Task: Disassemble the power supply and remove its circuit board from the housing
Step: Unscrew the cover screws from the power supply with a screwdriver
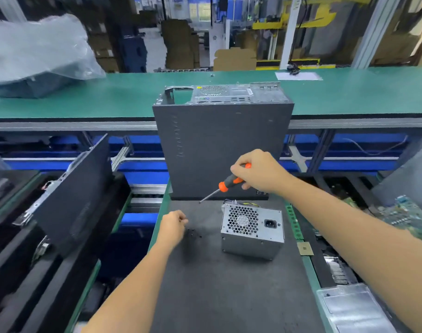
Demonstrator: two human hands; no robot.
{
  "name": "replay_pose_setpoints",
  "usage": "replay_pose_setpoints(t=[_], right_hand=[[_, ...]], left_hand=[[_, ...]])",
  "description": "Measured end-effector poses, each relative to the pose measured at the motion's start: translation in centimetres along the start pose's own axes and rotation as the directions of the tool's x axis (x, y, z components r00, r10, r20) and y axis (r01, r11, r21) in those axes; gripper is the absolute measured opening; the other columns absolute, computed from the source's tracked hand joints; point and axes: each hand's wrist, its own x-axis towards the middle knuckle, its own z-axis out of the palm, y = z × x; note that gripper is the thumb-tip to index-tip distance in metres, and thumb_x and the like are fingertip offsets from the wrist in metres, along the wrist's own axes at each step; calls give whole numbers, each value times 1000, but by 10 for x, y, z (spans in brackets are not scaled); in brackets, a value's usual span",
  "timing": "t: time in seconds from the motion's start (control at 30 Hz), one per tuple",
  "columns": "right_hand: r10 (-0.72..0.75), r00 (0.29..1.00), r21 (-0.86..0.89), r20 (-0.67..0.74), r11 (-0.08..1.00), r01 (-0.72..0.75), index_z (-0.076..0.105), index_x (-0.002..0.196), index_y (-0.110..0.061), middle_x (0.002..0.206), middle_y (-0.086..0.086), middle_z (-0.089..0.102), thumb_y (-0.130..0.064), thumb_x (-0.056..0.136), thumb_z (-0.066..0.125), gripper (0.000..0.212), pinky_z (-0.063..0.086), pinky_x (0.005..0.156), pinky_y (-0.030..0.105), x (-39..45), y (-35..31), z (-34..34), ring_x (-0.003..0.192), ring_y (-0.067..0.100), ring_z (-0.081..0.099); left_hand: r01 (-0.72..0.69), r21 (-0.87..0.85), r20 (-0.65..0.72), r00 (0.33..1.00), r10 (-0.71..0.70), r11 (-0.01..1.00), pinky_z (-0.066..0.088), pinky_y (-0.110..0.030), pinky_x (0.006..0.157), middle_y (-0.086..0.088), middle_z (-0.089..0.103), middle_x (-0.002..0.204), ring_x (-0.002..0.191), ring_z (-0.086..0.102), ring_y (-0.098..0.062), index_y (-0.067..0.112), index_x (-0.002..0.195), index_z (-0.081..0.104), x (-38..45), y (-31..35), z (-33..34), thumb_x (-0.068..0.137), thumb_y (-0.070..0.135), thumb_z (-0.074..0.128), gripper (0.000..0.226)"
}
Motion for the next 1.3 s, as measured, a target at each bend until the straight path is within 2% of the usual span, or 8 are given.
replay_pose_setpoints(t=[0.2,0.33,0.43,0.77,0.93,1.03,1.13,1.3], right_hand=[[64,998,-10,16,998,-64,62,75,-5,69,13,66,-21,92,50,26,48,49,30,24,5,66,56,31,65],[126,991,30,38,991,-127,62,76,-7,51,-3,59,-21,92,48,26,37,41,20,35,13,97,45,21,53],[153,984,36,88,987,-157,64,81,-6,60,3,60,-22,92,49,25,43,53,27,40,16,110,57,26,58],[117,987,100,109,987,-128,62,75,-7,53,-9,64,-19,86,50,20,41,46,23,45,12,108,49,19,49],[137,990,121,-35,984,-132,66,72,-10,67,-3,63,-29,85,59,23,41,51,23,37,23,51,55,17,51],[102,993,45,-61,994,-99,69,70,-17,67,-2,64,-30,76,70,15,43,52,25,24,22,5,58,14,54],[54,994,-98,-94,993,-64,68,65,-16,58,-4,59,-25,71,72,12,34,43,22,5,16,-35,49,11,46],[25,986,-247,-165,967,-66,65,63,-9,48,-3,50,-26,71,70,19,30,41,22,-32,18,-71,42,11,39]], left_hand=[[-95,267,45,995,86,959,36,-32,62,2,36,74,71,42,-22,19,58,34,3,-21,18,87,-2,45,38],[-132,303,21,991,132,944,42,-37,70,-6,45,85,83,51,-29,2,82,58,7,-27,21,93,4,43,18],[-165,322,43,986,160,932,43,-39,72,-12,52,93,89,50,-30,-1,86,57,8,-30,22,91,2,41,17],[-124,215,-20,991,131,969,48,-38,74,-8,63,92,89,58,-30,8,88,65,15,-44,20,81,-2,45,24],[-249,-33,-275,933,231,968,42,-24,74,4,59,88,87,54,-16,15,88,63,8,16,14,79,-5,50,26],[-451,-266,-171,892,419,852,40,-13,70,7,58,88,80,54,-7,20,95,60,-5,76,8,75,-4,47,34],[-582,-230,-21,804,594,780,40,-12,62,9,58,79,69,52,-6,21,88,62,-20,110,16,81,9,58,14],[-563,-240,197,770,607,791,44,-13,63,7,64,84,73,58,-2,23,75,62,-43,143,43,85,18,68,13]])
